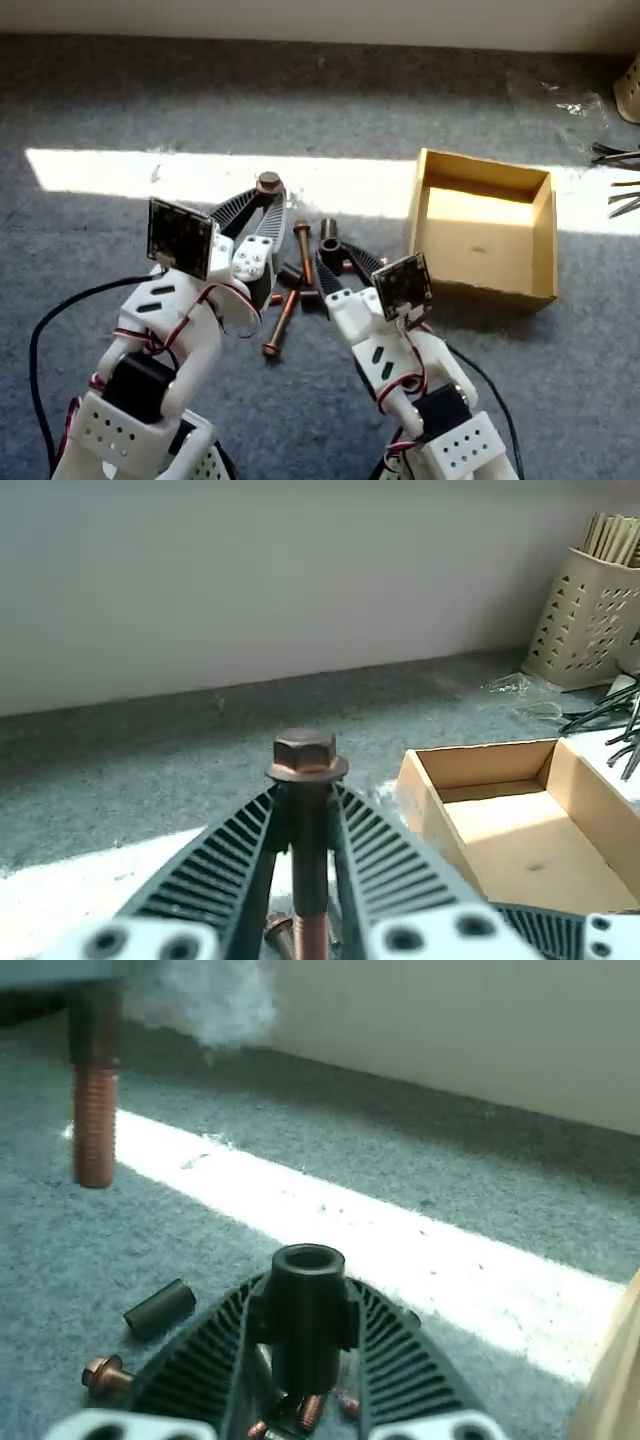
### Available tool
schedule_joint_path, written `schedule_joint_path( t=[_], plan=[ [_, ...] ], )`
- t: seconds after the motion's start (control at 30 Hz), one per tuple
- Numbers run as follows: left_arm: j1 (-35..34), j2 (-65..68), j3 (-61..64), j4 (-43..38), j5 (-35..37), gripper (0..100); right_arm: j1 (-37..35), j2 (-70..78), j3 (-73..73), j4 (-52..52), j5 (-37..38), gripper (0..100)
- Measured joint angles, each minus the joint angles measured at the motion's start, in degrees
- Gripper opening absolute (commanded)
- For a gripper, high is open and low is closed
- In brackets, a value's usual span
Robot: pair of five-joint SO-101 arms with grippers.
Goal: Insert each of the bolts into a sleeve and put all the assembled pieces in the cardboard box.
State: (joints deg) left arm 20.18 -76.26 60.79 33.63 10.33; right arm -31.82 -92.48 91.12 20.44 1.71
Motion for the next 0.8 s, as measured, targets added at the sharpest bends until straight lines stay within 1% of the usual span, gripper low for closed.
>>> schedule_joint_path(
  t=[0.07, 0.17, 0.3, 0.4, 0.5, 0.6, 0.7, 0.8],
  plan=[
    [1.4, -2.6, 1.9, -1.8, 0.4, 1, -1.1, -3.6, 1.7, -0.2, 0.3, 0.5],
    [3.5, -6.6, 4.5, -4.7, 0.3, 1, -3.2, -7.6, 4.0, -0.2, 3.0, 0.5],
    [5.2, -10.8, 6.4, -5.7, 0.2, 1, -4.6, -10.8, 4.5, -0.3, 4.2, 0.5],
    [5.0, -13.1, 7.1, -5.7, 0.8, 1, -4.9, -11.3, 4.4, -0.3, 4.2, 0.5],
    [5.1, -14.2, 8.5, -6.1, 5.0, 1, -4.9, -11.4, 4.4, -0.3, 4.2, 0.5],
    [5.1, -14.4, 8.6, -7.0, 7.1, 1, -6.7, -11.5, 4.4, -0.3, 4.2, 0.5],
    [5.0, -14.4, 8.6, -8.0, 7.6, 1, -9.3, -11.5, 4.4, -0.3, 4.2, 0.5],
    [5.0, -14.4, 8.6, -8.1, 8.1, 1, -10.0, -11.5, 4.4, -0.3, 4.2, 0.5]
  ],
)
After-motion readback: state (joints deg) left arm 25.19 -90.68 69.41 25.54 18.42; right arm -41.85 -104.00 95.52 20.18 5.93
